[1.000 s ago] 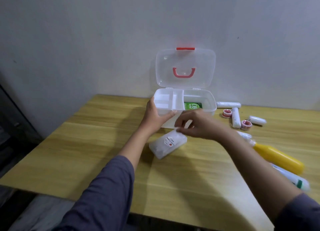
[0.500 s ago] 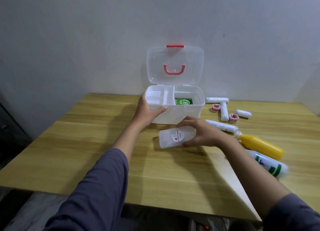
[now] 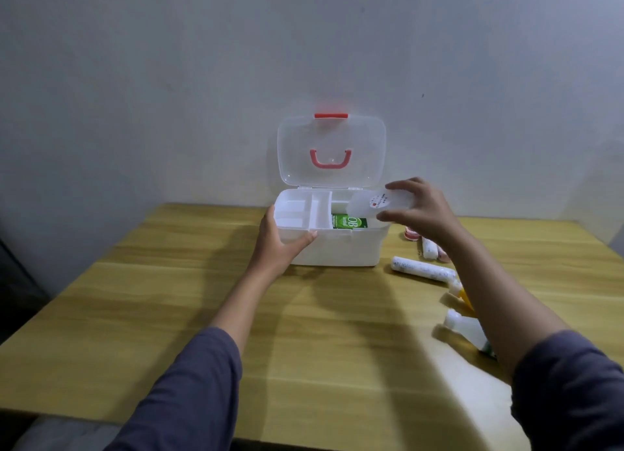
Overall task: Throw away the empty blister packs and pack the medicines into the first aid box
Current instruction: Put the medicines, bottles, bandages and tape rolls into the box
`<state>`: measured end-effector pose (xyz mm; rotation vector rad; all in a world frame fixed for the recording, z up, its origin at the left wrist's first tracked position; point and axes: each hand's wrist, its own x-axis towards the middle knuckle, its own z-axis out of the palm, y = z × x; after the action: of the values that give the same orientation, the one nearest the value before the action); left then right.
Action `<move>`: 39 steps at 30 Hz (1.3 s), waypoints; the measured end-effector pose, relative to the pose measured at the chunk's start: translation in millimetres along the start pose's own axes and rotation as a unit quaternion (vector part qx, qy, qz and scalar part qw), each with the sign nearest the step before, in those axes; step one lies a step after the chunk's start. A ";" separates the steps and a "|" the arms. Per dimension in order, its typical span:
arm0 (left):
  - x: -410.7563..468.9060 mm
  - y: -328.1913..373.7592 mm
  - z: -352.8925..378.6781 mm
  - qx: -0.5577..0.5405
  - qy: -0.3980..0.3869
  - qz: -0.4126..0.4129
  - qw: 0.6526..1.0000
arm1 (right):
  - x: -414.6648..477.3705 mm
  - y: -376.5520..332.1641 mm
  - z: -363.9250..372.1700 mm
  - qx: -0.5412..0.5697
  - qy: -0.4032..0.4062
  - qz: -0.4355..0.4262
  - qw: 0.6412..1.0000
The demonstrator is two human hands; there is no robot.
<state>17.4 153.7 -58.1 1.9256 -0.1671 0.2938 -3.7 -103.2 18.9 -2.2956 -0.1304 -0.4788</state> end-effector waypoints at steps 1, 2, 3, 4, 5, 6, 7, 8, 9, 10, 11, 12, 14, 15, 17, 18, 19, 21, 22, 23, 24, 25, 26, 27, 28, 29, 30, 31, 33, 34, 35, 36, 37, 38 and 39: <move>0.5 -1.1 -0.1 0.002 -0.003 0.001 1.000 | 8.2 2.7 6.2 -0.022 -0.023 0.006 0.999; 0.9 -2.4 -0.3 0.002 -0.006 0.001 1.000 | 15.0 5.1 12.2 -0.041 -0.043 0.010 0.998; 1.4 -3.3 -1.0 0.003 -0.009 0.002 1.000 | 21.0 6.6 17.5 -0.051 -0.058 0.012 0.997; 1.6 -3.7 -1.4 0.002 -0.010 0.006 1.000 | 26.1 7.0 21.9 -0.056 -0.069 0.014 0.996; 1.9 -3.9 -1.8 0.001 -0.010 0.010 1.000 | 31.8 7.2 25.3 -0.063 -0.079 0.014 0.995; 2.4 -4.0 -1.9 0.001 -0.009 0.013 1.000 | 38.3 6.7 27.9 -0.079 -0.091 0.010 0.993; 2.1 -3.1 -1.8 0.002 -0.007 0.016 1.000 | 44.8 5.9 30.2 -0.107 -0.106 0.004 0.989; 1.9 -2.7 -1.8 0.001 -0.006 0.017 1.000 | 50.5 4.3 32.6 -0.135 -0.123 -0.004 0.983; 1.5 -2.0 -2.1 0.002 -0.005 0.018 1.000 | 54.9 2.8 35.1 -0.159 -0.139 -0.010 0.978; 2.0 -2.9 -1.8 0.002 -0.003 0.019 1.000 | 58.1 2.2 38.4 -0.176 -0.152 -0.013 0.972; 2.5 -3.9 -2.0 0.004 -0.002 0.020 1.000 | 60.0 2.3 42.1 -0.188 -0.163 -0.016 0.968; 2.8 -4.9 -2.2 0.006 0.000 0.019 1.000 | 60.8 3.4 46.4 -0.200 -0.172 -0.023 0.964; 3.2 -6.0 -2.9 0.011 0.004 0.018 1.000 | 60.4 5.2 54.1 -0.222 -0.188 -0.042 0.956; 3.3 -6.6 -2.8 0.012 0.006 0.019 1.000 | 60.7 5.1 56.4 -0.230 -0.196 -0.050 0.952; 2.8 -6.2 -1.8 0.010 0.010 0.022 1.000 | 63.0 2.7 57.0 -0.246 -0.209 -0.061 0.945; 2.3 -5.9 -1.3 0.010 0.011 0.022 1.000 | 64.2 1.3 57.1 -0.251 -0.212 -0.064 0.942; 1.9 -5.2 -0.8 0.010 0.013 0.023 1.000 | 65.2 0.2 57.3 -0.252 -0.213 -0.066 0.942; 2.1 -6.3 0.2 0.011 0.017 0.022 1.000 | 66.0 -2.4 60.5 -0.247 -0.210 -0.071 0.943; 2.1 -6.7 0.5 0.012 0.018 0.021 1.000 | 66.1 -3.7 63.0 -0.242 -0.208 -0.075 0.945; 1.9 -6.5 0.4 0.014 0.018 0.019 1.000 | 66.0 -4.8 65.6 -0.237 -0.207 -0.078 0.946; 1.9 -6.5 0.1 0.014 0.017 0.018 1.000 | 66.2 -5.3 67.8 -0.233 -0.206 -0.080 0.947; 1.9 -6.2 -0.3 0.014 0.016 0.018 1.000 | 66.4 -5.8 69.6 -0.231 -0.205 -0.081 0.948; 2.1 -7.0 -0.4 0.014 0.014 0.017 1.000 | 66.4 -5.9 70.4 -0.230 -0.205 -0.081 0.948; 2.1 -7.0 -0.8 0.014 0.012 0.018 1.000 | 66.3 -5.8 70.5 -0.230 -0.205 -0.081 0.948; 2.5 -7.6 -1.2 0.013 0.010 0.017 1.000 | 66.1 -5.8 70.3 -0.230 -0.206 -0.080 0.948; 2.2 -7.2 -1.4 0.013 0.008 0.017 1.000 | 65.8 -5.6 69.6 -0.229 -0.207 -0.078 0.948; 2.0 -6.6 -1.7 0.013 0.006 0.018 1.000 | 65.3 -5.9 68.4 -0.225 -0.207 -0.077 0.949; 1.5 -4.9 -2.2 0.012 0.004 0.018 1.000 | 64.4 -6.6 66.8 -0.216 -0.206 -0.074 0.951; 0.3 -1.7 -2.6 0.007 -0.001 0.019 1.000 | 60.4 -7.6 60.8 -0.191 -0.202 -0.064 0.958; 0.3 -0.9 -3.1 0.005 -0.004 0.019 1.000 | 58.0 -7.4 57.4 -0.179 -0.197 -0.061 0.962; -1.0 1.6 -3.5 0.007 -0.006 0.020 1.000 | 53.2 -6.6 52.8 -0.171 -0.187 -0.058 0.966; -1.5 3.4 -3.8 0.008 -0.009 0.020 1.000 | 47.0 -5.4 47.8 -0.166 -0.175 -0.057 0.969; -2.0 5.5 -3.9 0.009 -0.009 0.021 1.000 | 39.3 -4.2 42.6 -0.161 -0.164 -0.056 0.972; -2.2 6.8 -3.6 0.009 -0.009 0.020 1.000 | 30.7 -3.3 37.4 -0.153 -0.152 -0.056 0.975; -2.2 7.8 -3.9 0.011 -0.009 0.019 1.000 | 22.4 -2.8 32.5 -0.139 -0.141 -0.055 0.979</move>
<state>12.9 154.4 -50.4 1.9490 -0.2129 0.3057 26.1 -79.1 8.7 -2.6339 -0.3516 -0.2354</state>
